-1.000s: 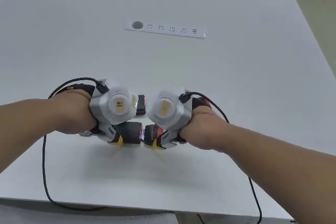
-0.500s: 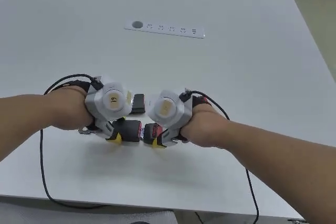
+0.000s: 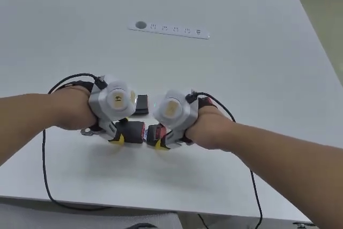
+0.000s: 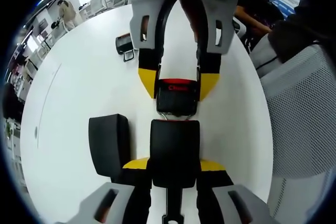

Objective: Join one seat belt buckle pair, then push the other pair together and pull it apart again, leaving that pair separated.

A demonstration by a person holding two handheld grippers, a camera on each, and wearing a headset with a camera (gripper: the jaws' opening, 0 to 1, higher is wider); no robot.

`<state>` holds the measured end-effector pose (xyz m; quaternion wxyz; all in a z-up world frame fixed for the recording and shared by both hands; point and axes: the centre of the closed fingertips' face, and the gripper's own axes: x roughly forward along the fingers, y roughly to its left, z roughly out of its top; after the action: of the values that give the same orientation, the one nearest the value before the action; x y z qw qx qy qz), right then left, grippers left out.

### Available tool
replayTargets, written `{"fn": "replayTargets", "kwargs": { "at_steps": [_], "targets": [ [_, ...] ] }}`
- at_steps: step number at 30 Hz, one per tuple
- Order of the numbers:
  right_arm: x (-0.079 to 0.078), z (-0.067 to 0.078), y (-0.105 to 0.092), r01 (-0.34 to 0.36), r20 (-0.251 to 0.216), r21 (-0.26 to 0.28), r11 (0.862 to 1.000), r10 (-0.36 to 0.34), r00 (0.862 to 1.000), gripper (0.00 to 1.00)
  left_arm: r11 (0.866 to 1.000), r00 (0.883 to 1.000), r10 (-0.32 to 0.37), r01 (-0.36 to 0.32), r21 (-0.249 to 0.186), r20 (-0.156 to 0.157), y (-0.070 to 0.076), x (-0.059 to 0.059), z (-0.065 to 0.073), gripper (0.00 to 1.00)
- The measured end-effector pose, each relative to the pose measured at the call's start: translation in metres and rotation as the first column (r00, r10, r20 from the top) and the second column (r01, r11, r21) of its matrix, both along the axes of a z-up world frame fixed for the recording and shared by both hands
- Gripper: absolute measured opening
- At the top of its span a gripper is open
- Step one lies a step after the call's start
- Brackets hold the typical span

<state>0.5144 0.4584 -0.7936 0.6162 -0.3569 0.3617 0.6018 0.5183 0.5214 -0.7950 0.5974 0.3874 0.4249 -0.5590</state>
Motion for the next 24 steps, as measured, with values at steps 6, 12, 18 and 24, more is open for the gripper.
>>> {"fn": "replayTargets", "kwargs": {
  "at_steps": [6, 12, 18, 24],
  "targets": [
    [0.000, 0.001, 0.000, -0.001, -0.006, 0.053, 0.999, 0.001, 1.000, 0.33, 0.999, 1.000, 0.018, -0.018, -0.034, -0.002, 0.002, -0.001, 0.001, 0.34],
    [-0.001, 0.002, 0.002, 0.031, -0.016, 0.071, 0.997, -0.030, 0.999, 0.33, 0.996, 0.997, 0.068, -0.069, -0.048, -0.024, 0.000, -0.005, 0.001, 0.39],
    [-0.005, 0.013, 0.004, 0.049, -0.036, 0.087, 0.995, -0.046, 0.998, 0.35, 0.992, 0.996, 0.092, -0.093, -0.083, -0.014, 0.002, -0.006, 0.016, 0.41],
    [-0.006, 0.026, 0.000, 0.046, -0.028, 0.122, 0.991, -0.043, 0.999, 0.37, 0.985, 0.994, 0.108, -0.106, -0.133, 0.008, 0.008, 0.005, 0.034, 0.40]
  ]
}}
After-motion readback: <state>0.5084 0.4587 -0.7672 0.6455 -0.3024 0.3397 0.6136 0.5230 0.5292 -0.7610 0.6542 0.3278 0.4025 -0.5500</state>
